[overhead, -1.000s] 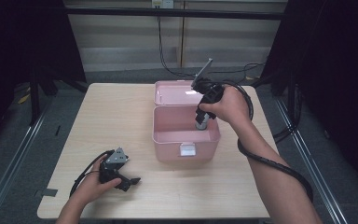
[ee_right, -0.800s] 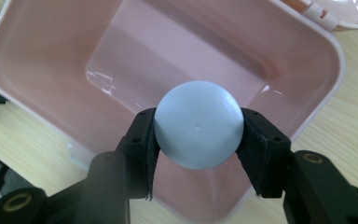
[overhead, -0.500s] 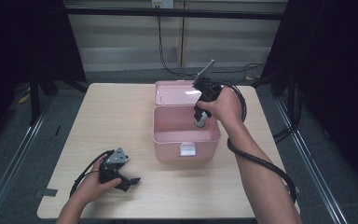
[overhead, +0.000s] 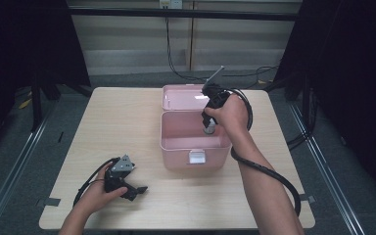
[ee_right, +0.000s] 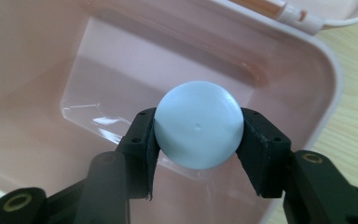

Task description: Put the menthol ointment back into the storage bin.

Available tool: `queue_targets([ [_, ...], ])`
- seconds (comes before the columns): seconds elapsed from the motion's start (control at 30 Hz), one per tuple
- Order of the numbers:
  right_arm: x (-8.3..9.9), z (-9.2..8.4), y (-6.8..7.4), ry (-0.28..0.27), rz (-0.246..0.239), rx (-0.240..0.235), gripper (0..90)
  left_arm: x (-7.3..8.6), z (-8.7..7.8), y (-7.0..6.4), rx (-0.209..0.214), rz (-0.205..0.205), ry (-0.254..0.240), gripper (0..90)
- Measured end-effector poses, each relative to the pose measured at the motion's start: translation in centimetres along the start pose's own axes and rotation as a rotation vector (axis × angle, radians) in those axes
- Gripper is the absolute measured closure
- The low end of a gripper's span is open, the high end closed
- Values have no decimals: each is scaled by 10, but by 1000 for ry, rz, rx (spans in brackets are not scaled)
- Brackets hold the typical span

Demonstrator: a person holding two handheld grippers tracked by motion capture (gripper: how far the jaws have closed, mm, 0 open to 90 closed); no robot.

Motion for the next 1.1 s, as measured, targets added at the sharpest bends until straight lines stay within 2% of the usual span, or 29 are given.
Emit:
queue_targets([
  [0.43, -7, 20, -2, 6, 64, 17, 502, 0, 0, 0, 0, -1, -1, 0],
  [0.5, -7, 24, -4, 3, 74, 38, 502, 0, 0, 0, -1, 1, 1, 0],
  [0.6, -8, 27, -8, -1, 94, 36, 502, 0, 0, 0, -1, 0, 1, 0],
  [1.1, -11, 43, -14, -12, 113, 55, 502, 0, 0, 0, -1, -1, -1, 0],
])
Point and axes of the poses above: each handheld gripper's, and its own axes: z roughly forward along the jaws, x roughly out of its underside, y roughly to its left, the point moved 5 cm from there along z, roughly forward along the jaws, and after that the axes turned 7 degrees about -x, right-handed, at the moved point
